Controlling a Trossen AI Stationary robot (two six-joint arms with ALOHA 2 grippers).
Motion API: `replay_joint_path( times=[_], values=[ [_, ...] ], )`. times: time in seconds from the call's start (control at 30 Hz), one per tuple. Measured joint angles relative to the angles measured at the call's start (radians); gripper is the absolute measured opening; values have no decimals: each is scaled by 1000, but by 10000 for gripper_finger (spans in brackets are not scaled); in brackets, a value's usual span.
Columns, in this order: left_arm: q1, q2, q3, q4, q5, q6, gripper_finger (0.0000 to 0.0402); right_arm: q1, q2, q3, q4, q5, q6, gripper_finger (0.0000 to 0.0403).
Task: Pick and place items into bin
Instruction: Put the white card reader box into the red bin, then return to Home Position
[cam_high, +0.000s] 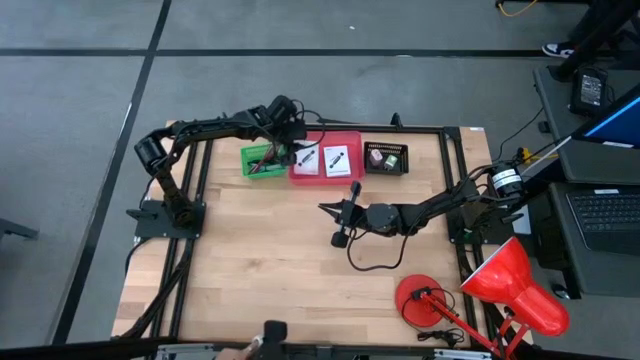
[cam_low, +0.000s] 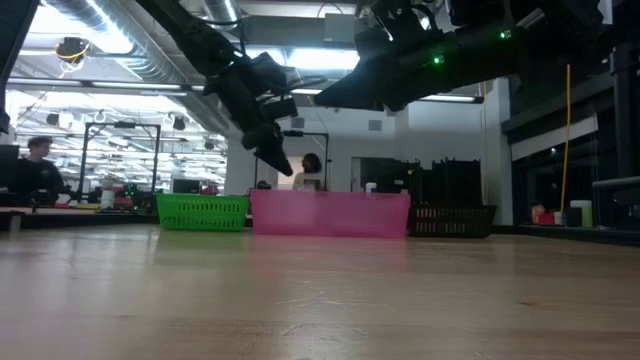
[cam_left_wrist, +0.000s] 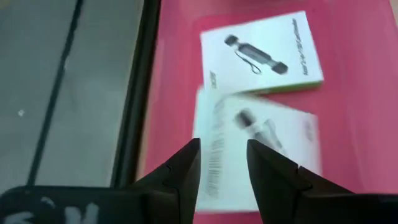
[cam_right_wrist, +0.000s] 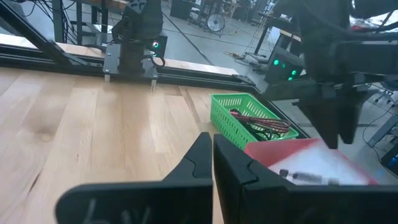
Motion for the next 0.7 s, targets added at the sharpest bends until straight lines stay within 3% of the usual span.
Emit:
replay_joint_path(
  times=[0.43,0.57,0.7],
  values=[
    [-1,-1,0,22,40,-6,123,-6,0,0,-33,0,2,0],
    [-2,-7,0,17,167,-28,100,-6,0,0,-33,0,24,0],
    [-12,-47,0,-16,178,-30,55,-6,0,0,-35,0,29,0]
  ],
)
